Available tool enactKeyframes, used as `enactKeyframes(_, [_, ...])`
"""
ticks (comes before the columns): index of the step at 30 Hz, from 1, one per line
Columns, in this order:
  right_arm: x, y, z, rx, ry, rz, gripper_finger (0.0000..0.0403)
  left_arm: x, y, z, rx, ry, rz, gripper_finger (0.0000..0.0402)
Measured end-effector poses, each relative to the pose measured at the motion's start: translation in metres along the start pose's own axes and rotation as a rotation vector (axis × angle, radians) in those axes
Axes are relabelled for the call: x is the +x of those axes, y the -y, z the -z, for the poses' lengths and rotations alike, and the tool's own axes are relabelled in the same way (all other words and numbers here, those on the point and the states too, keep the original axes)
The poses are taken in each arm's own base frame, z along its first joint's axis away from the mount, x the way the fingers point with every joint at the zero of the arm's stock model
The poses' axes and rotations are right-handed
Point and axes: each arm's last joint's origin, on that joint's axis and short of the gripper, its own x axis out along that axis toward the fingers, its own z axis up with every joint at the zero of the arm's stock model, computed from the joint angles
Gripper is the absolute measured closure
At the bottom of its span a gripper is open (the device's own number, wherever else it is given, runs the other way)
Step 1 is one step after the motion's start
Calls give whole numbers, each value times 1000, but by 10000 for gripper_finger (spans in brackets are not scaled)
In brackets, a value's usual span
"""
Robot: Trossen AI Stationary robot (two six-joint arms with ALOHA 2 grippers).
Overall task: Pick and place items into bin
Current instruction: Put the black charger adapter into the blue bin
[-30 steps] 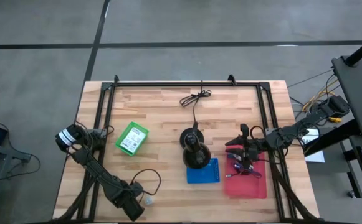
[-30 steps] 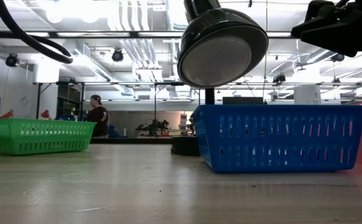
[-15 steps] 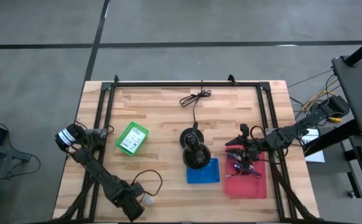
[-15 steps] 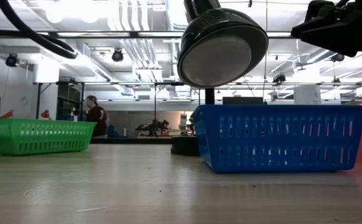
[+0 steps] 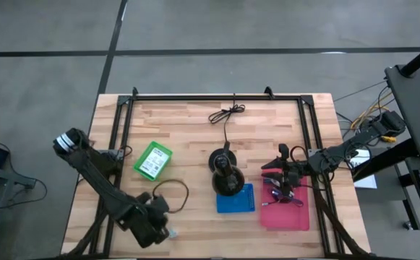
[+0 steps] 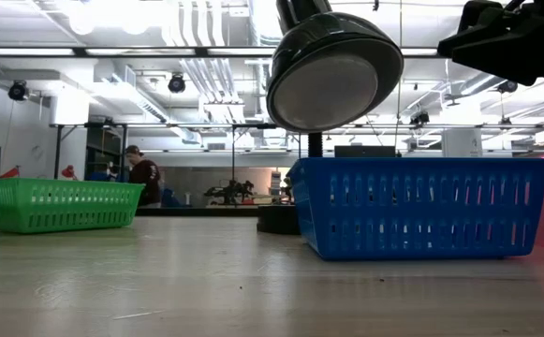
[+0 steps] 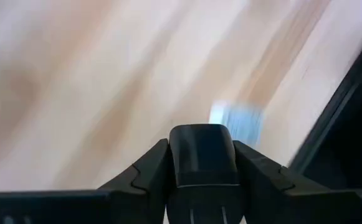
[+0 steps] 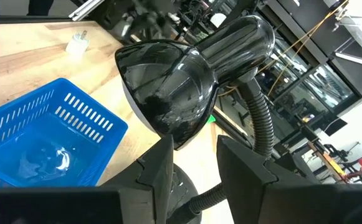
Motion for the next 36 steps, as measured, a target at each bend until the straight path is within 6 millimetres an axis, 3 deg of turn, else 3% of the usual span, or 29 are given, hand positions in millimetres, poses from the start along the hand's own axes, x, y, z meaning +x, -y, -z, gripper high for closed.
enactKeyframes(7, [0,0,0,-1,0,0,291,-22,5,-30,188,366,53,271])
enactKeyframes(15, [0,0,0,-1,-1,0,291,-13,41,-71,609,685,155,271])
enactKeyframes(21, [0,0,0,6,-2,-2,291,1,52,-92,842,828,89,271])
enactKeyframes(27, [0,-1,1,-1,-6,-5,291,24,58,-115,932,905,43,271])
enactKeyframes(36, [0,-1,1,-1,-6,-5,291,54,56,-125,901,904,-9,271])
